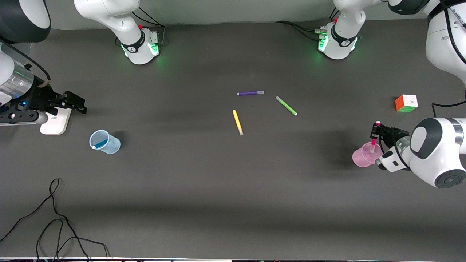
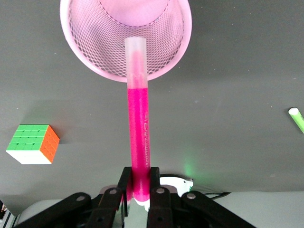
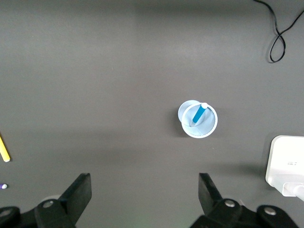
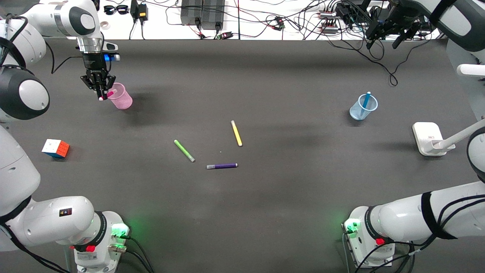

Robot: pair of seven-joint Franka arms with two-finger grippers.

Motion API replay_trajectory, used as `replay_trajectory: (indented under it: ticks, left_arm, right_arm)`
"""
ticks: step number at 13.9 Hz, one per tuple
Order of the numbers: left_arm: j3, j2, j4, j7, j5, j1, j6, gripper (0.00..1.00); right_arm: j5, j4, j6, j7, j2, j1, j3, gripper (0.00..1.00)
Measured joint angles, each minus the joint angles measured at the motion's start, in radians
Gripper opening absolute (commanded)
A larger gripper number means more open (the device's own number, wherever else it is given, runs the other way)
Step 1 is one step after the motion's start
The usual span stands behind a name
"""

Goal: Place pink and blue markers in matching cups
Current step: 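Lower the pink marker into the pink cup with the left gripper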

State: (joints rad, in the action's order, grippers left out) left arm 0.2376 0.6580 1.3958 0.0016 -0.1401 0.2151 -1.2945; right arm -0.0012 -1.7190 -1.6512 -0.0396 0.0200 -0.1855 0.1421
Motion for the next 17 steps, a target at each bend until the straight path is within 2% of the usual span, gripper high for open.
replay_trajectory:
  ticks: [4, 9, 17]
  left_arm:
    - [0.000, 0.004, -0.004, 0.000, -0.008, -0.001, -0.004, 0.14]
    - [0.000, 0.086, -0.072, -0.001, -0.037, -0.011, -0.012, 0.14]
    - [0.000, 0.088, -0.084, -0.001, -0.037, -0.012, -0.012, 0.15]
  right_arm:
    - [0.000, -0.004, -0.003, 0.000, -0.023, 0.000, -0.001, 1.00]
    - [0.001, -0.004, -0.014, 0.000, -0.031, 0.000, -0.002, 1.00]
    - [0.002, -0.004, -0.018, 0.000, -0.032, 0.000, -0.002, 1.00]
